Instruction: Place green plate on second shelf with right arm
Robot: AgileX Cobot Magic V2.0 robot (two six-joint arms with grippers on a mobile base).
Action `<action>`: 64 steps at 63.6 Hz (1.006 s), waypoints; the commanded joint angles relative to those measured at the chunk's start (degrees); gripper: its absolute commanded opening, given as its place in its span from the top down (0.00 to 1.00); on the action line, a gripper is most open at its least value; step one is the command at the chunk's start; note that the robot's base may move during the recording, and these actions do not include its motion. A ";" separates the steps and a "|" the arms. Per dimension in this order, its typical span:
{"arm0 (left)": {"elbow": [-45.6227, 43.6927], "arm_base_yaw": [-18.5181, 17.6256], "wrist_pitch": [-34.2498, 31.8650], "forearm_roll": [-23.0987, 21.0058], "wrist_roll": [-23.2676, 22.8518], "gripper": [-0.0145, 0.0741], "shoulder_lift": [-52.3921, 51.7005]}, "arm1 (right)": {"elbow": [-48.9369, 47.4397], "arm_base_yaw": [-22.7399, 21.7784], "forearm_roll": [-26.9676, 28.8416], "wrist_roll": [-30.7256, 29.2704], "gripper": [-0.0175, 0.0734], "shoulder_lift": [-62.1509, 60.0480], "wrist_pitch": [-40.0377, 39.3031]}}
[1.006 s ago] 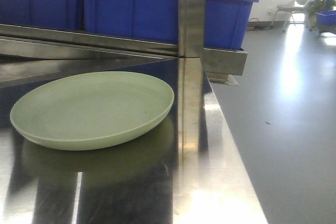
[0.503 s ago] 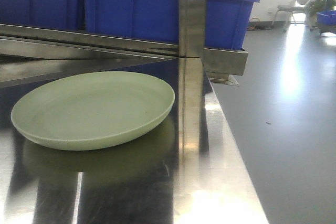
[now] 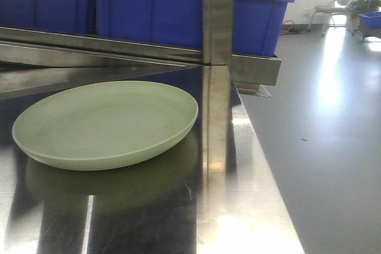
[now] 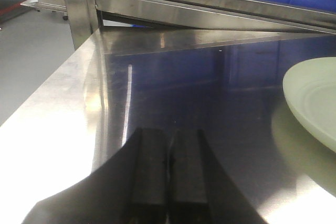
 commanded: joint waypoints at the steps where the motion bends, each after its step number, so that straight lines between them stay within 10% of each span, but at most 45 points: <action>1: 2.29 -0.47 -5.01 -0.10 -0.32 0.70 -1.40 | -5.45 -0.15 2.09 1.68 0.75 6.88 -5.68; 38: 2.29 -0.47 -5.01 -0.10 -0.32 0.70 -1.40 | -35.07 -0.15 -7.04 -1.57 0.75 41.08 13.10; 64: 2.29 -0.47 -5.01 -0.10 -0.32 0.70 -1.40 | -38.36 3.83 -2.86 -1.57 0.70 52.18 13.56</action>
